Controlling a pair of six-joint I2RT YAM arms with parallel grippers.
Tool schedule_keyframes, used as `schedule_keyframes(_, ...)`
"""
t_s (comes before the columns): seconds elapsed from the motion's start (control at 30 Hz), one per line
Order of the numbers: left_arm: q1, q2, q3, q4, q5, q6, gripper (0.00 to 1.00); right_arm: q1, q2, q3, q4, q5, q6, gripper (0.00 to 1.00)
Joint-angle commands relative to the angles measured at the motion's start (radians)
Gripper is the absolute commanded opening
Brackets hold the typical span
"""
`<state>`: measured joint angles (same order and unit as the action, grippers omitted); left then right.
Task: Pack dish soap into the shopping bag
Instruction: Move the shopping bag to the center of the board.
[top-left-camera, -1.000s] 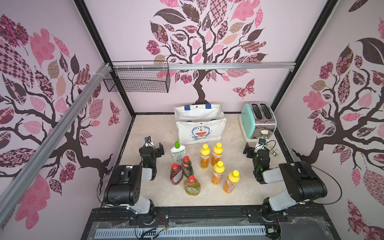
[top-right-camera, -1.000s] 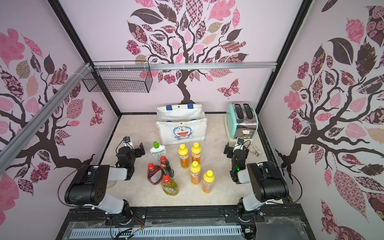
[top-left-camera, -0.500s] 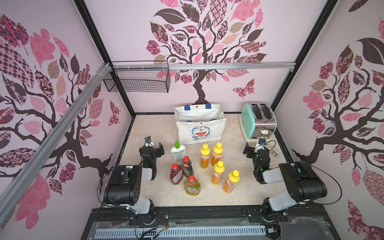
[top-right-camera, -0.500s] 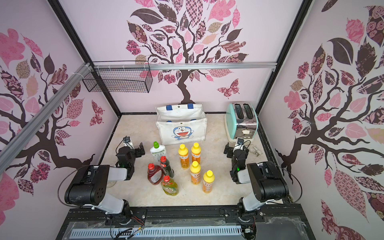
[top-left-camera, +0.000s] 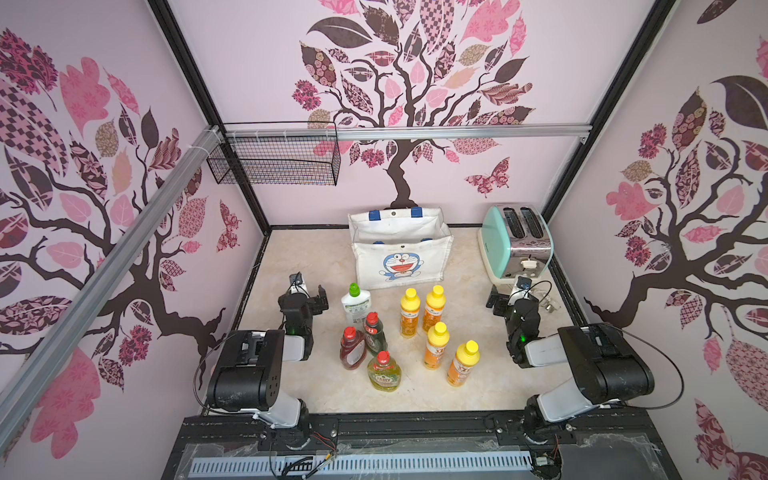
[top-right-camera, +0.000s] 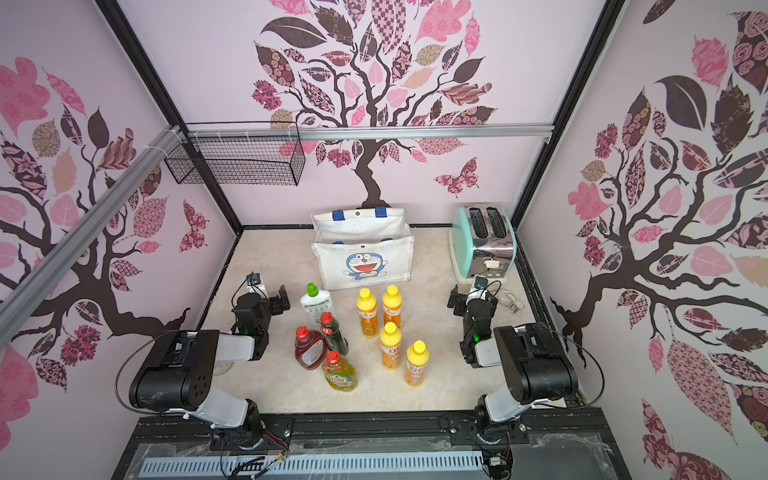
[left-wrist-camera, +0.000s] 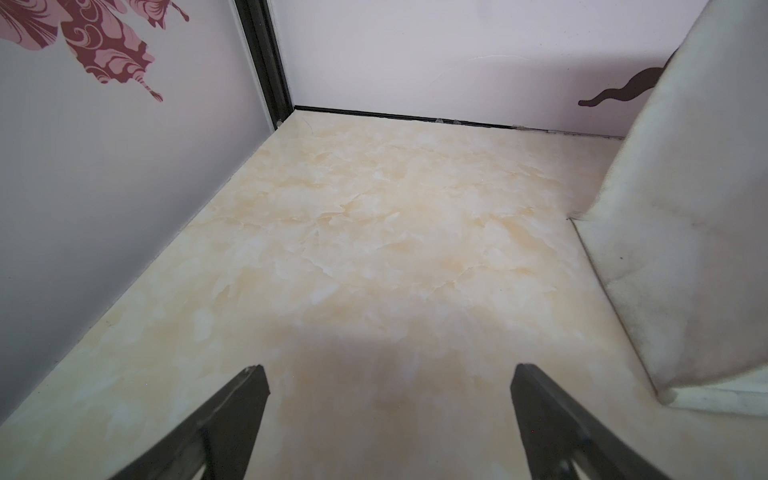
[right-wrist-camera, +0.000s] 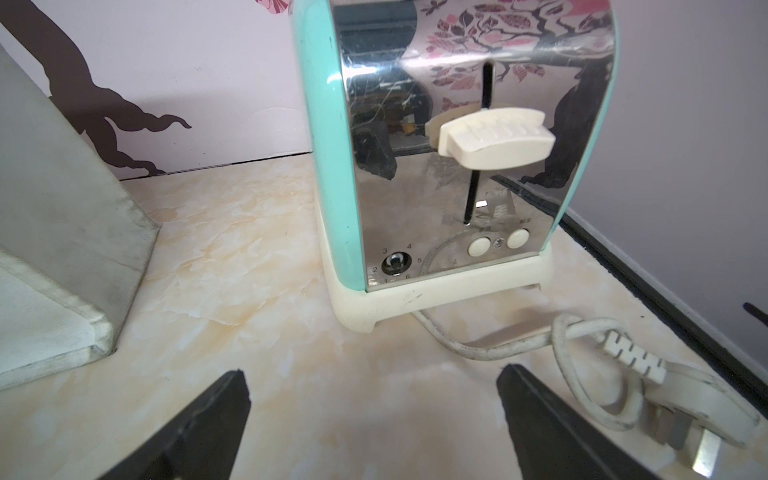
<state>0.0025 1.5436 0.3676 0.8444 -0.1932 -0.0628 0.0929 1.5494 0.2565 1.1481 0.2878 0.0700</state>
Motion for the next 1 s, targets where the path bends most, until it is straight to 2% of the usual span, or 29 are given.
schedule_keyframes(0.0,0.006,0.013,0.016,0.024,0.009,0.004,0.97,-0.008,0.008,0.026,0.01,0.011,-0.006,0.99)
schedule_keyframes(0.1,0.006,0.008,0.012,0.027,0.009,0.003,0.97,-0.008,-0.002,0.015,0.031,0.036,0.0,0.99)
schedule_keyframes(0.17,0.007,0.008,0.014,0.032,0.006,0.009,0.97,-0.008,-0.029,0.024,-0.021,0.043,0.008,0.99)
schedule_keyframes(0.2,0.005,0.0,0.028,0.031,-0.04,-0.007,0.97,-0.008,-0.039,0.029,-0.036,0.033,0.003,0.99)
schedule_keyframes(0.23,0.005,-0.037,0.074,-0.075,-0.067,-0.022,0.97,-0.008,-0.046,0.029,-0.035,0.039,-0.001,0.99)
schedule_keyframes(0.27,0.006,-0.082,0.138,-0.261,-0.082,-0.032,0.97,-0.007,-0.067,0.034,-0.041,0.061,0.004,0.99)
schedule_keyframes(0.3,0.006,-0.105,0.19,-0.364,-0.094,-0.031,0.97,-0.008,-0.103,0.05,-0.111,0.075,0.01,0.99)
schedule_keyframes(0.4,0.006,-0.151,0.303,-0.543,-0.116,-0.075,0.97,-0.007,-0.218,0.125,-0.33,0.071,0.024,0.99)
schedule_keyframes(0.47,0.004,-0.19,0.344,-0.59,-0.12,-0.136,0.97,-0.008,-0.287,0.179,-0.453,0.067,0.03,0.99)
schedule_keyframes(0.53,0.004,-0.222,0.412,-0.669,-0.05,-0.172,0.97,-0.007,-0.358,0.253,-0.597,0.059,0.039,0.99)
schedule_keyframes(0.6,-0.004,-0.233,0.532,-0.843,0.012,-0.208,0.97,-0.006,-0.414,0.348,-0.741,0.049,0.06,0.99)
schedule_keyframes(0.7,-0.039,-0.236,0.686,-1.053,0.044,-0.229,0.97,-0.007,-0.443,0.503,-0.922,-0.032,0.057,1.0)
schedule_keyframes(0.77,-0.042,-0.246,0.755,-1.144,0.086,-0.279,0.97,-0.006,-0.424,0.621,-1.043,-0.104,0.06,0.99)
schedule_keyframes(0.87,-0.041,-0.265,0.814,-1.211,0.239,-0.31,0.97,-0.004,-0.354,0.812,-1.201,-0.19,0.087,0.99)
schedule_keyframes(0.97,-0.041,-0.275,0.857,-1.274,0.337,-0.323,0.97,0.018,-0.249,1.011,-1.335,-0.239,0.087,0.99)
